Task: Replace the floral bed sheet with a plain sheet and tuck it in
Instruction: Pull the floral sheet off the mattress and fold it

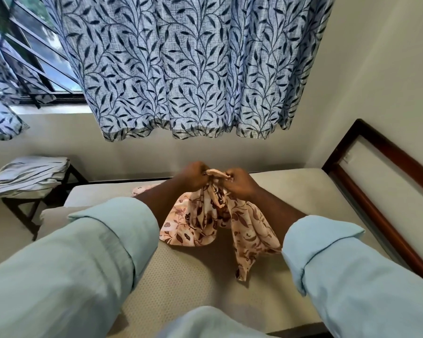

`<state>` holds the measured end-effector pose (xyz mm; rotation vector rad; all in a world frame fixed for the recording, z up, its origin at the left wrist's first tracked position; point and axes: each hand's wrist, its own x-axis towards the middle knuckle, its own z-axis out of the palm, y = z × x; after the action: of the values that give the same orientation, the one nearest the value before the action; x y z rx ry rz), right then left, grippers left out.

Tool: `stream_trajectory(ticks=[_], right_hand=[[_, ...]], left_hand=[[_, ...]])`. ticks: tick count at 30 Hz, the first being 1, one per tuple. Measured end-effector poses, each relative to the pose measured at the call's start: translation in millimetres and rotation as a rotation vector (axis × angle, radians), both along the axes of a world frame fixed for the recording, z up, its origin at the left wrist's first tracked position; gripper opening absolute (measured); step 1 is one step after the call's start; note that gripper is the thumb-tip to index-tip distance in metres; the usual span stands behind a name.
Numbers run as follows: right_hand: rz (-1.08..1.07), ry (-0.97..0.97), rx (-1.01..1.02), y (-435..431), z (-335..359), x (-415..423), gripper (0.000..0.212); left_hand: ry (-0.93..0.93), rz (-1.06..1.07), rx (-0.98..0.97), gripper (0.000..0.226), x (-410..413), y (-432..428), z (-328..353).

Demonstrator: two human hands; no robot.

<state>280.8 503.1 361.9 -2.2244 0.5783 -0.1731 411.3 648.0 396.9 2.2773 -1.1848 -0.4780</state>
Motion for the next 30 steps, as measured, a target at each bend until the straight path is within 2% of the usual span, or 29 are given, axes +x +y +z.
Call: stream_trajectory(ticks=[4, 8, 11, 16, 18, 21, 24, 26, 30], right_hand=[[0.016, 0.184, -0.132, -12, -22, -23, 0.031], [-0.099, 0.334, -0.177, -18, -43, -41, 0.036], [-0.131, 0.339, -0.245, -11, -43, -39, 0.037], [-0.142, 0.268, -0.194, -2, -45, -36, 0.038], [-0.155, 0.227, -0.224, 2, -43, -38, 0.047], [-0.134, 0.227, -0.386, 8, -40, -37, 0.077], [-0.169, 0.250, -0.467, 12, -39, -35, 0.089], [-0.210, 0.240, -0.496, 13, -40, -35, 0.089], [-0.240, 0.272, -0.553, 12, -39, -33, 0.061]], left_hand=[[-0.019, 0.187, -0.118, 0.023, 17, 14, 9], [0.005, 0.251, -0.103, 0.026, 27, 29, 9], [0.052, 0.304, -0.153, 0.028, 22, 30, 5], [0.080, 0.407, -0.245, 0.030, 21, 33, 8], [0.085, 0.413, -0.257, 0.031, 24, 35, 11], [0.092, 0.429, -0.273, 0.036, 28, 38, 12], [0.093, 0.452, -0.283, 0.036, 28, 38, 13], [0.082, 0.450, -0.282, 0.036, 27, 37, 13], [0.098, 0.462, -0.294, 0.036, 27, 36, 11]])
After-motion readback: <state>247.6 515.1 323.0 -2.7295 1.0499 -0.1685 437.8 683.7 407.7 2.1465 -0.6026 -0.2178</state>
